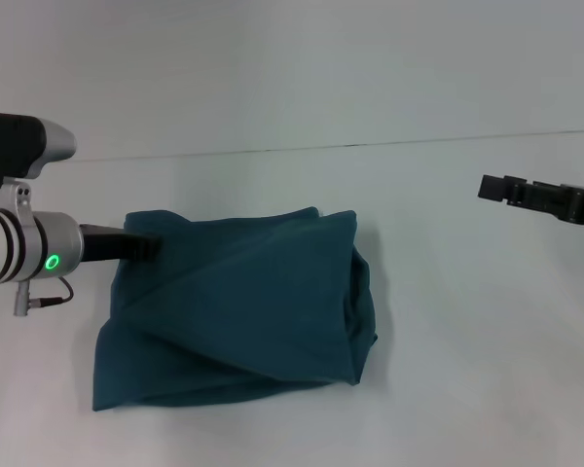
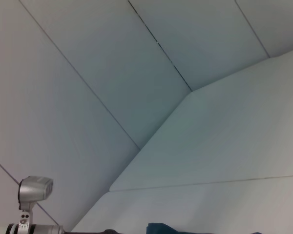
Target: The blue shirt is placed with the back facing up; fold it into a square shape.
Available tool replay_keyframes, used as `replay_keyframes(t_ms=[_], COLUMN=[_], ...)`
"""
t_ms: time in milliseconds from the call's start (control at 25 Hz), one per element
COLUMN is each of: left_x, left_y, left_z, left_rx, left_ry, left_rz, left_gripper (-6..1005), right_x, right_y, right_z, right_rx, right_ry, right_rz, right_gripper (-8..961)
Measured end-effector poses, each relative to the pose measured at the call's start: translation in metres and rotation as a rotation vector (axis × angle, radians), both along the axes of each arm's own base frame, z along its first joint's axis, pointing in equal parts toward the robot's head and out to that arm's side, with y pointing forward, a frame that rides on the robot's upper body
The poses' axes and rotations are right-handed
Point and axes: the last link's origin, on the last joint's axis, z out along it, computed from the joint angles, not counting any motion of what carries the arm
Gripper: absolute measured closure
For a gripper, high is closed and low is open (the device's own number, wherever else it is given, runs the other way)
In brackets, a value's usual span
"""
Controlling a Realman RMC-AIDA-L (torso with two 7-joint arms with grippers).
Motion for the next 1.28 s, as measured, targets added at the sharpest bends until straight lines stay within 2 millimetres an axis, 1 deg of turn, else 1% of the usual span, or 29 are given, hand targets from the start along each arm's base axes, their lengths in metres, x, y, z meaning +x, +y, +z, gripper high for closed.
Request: replay_keyframes(t_ms=[240,440,600,920,1120,1280], left_x=[0.000,0.002,0.004,-0.004,-0.003,-0.005], left_y=[0.000,-0.003,-0.006,-0.011,-0.008,-0.005], left_z=[0.000,0.007,0.020,0.032,0.042,0.043], left_rx=[-0.002,0.016,0.034,0.059,0.071,0.078], left_ry=[-0.001,-0.034,-0.070,-0.140,-0.189,-0.179], left_rz=[0.000,0.000,0.004,0.050,0.068,0.083], left_gripper=[961,1000,1000,1001,995,969], right_x=[0.001,0.001,0.001,0.002,0.002,0.003], right_y=[-0.001,-0.001,-0.001,-0.002,-0.003,-0.003], right_z=[0.000,-0.002,-0.002,-0.002,-0.002,-0.003], right_rx=[-0.001,-0.005,-0.007,-0.010,-0.010,-0.009], right_ry=[0.003,0.008,0.011,0.012,0.012,0.012], right_rz=[-0.003,-0.004,-0.006,-0.006,-0.008,-0.011], right_gripper=[12,13,13,12,12,13])
